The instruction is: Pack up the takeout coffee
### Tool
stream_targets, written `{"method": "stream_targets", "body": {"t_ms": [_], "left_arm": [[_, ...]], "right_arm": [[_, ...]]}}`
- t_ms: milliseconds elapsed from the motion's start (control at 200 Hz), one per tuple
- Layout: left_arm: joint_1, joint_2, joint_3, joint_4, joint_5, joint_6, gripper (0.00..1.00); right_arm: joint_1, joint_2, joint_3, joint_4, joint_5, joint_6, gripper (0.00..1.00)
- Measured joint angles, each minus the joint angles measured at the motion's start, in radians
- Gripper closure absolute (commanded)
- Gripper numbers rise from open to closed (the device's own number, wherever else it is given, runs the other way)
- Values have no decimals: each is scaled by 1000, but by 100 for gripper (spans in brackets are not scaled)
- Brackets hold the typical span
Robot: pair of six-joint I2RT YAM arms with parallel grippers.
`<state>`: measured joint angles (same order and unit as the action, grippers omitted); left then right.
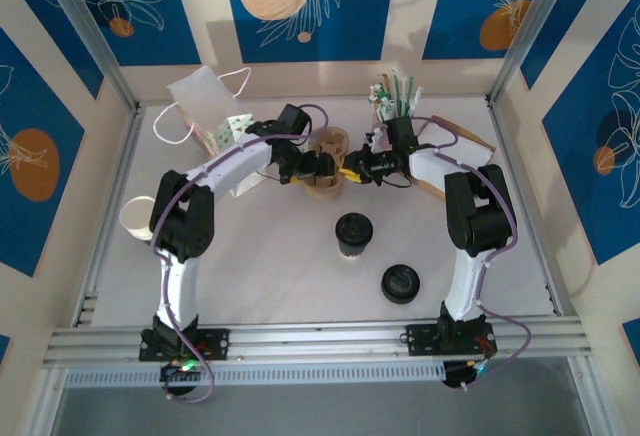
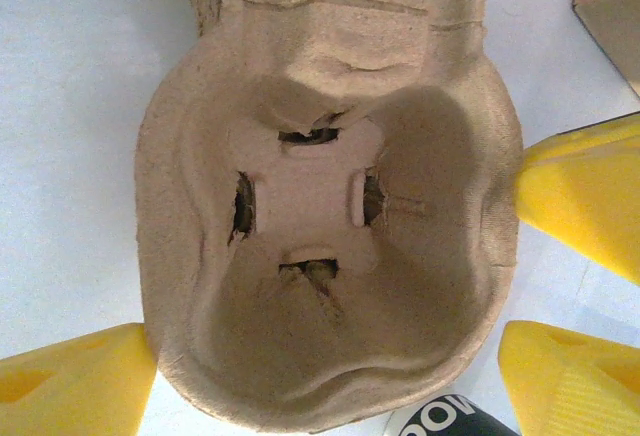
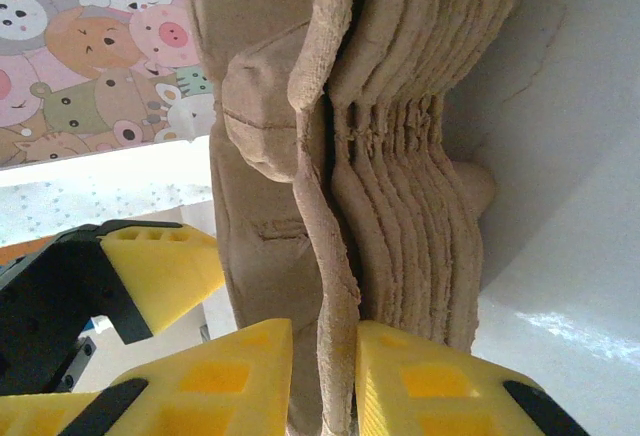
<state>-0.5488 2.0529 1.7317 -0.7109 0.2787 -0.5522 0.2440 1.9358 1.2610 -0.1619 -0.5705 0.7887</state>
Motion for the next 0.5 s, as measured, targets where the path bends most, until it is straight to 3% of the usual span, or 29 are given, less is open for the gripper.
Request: {"method": "stream_targets", "body": {"t_ms": [265, 500], "left_arm": [[2, 0, -17, 21, 16, -17, 12], [2, -1, -25, 26, 29, -19, 12]], "right_arm": [[1, 0, -1, 21, -8, 17, 82], [1, 0, -13, 37, -10, 25, 97]]}}
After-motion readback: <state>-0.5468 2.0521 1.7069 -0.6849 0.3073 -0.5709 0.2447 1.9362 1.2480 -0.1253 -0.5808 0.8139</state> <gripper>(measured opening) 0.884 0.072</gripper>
